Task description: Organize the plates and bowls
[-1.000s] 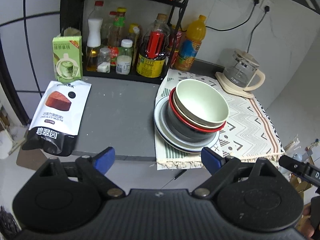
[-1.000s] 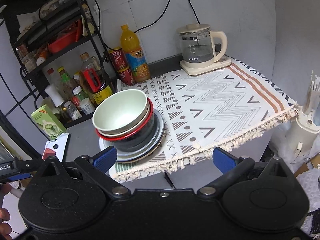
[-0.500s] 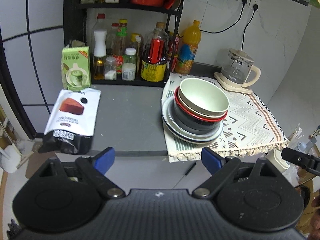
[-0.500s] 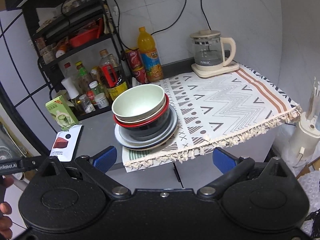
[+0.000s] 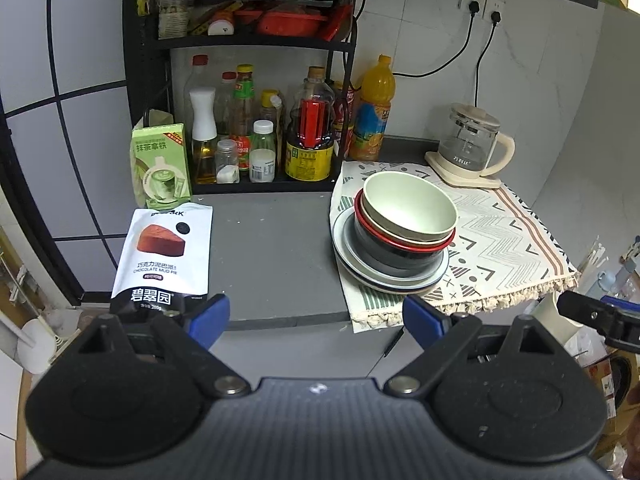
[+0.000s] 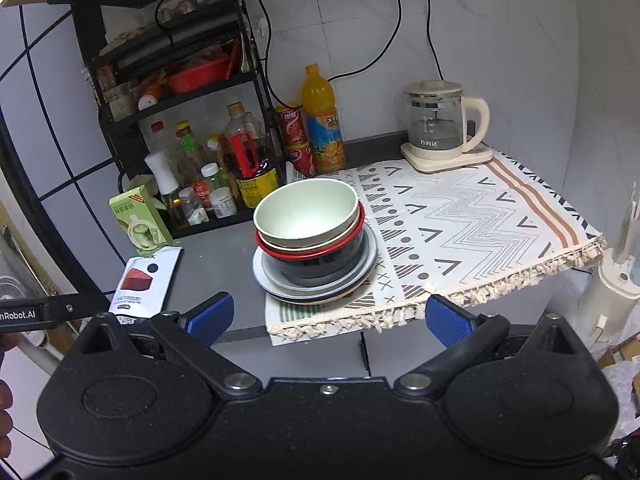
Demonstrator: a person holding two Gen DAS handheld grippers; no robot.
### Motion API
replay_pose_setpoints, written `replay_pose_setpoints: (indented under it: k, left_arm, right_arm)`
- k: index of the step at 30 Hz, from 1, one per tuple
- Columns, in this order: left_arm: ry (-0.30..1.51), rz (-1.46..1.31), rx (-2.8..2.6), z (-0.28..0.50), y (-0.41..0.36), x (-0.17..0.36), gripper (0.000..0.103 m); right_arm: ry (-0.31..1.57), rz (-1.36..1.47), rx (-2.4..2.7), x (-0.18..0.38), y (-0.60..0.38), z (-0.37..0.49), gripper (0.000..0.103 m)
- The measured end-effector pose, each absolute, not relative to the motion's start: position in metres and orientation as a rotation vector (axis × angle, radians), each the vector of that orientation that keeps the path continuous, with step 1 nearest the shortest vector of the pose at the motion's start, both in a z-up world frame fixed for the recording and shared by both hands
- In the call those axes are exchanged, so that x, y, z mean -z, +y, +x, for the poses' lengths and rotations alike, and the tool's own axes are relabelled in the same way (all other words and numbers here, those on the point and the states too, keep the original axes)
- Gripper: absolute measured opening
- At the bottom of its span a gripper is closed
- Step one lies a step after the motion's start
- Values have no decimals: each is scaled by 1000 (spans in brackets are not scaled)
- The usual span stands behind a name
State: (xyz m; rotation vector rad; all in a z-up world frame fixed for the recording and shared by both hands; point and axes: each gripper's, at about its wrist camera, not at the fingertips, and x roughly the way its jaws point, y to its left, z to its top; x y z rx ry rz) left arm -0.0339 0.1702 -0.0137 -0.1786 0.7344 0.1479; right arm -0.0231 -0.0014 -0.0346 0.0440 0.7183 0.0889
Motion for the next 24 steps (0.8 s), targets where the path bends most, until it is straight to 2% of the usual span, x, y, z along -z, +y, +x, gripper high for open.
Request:
replay_pose_setpoints:
  k: [24]
  left_arm:
    - [748,-179,-97,-14,172,16,92]
  right_arm:
    - [701,57,-52,37,4,-3,103]
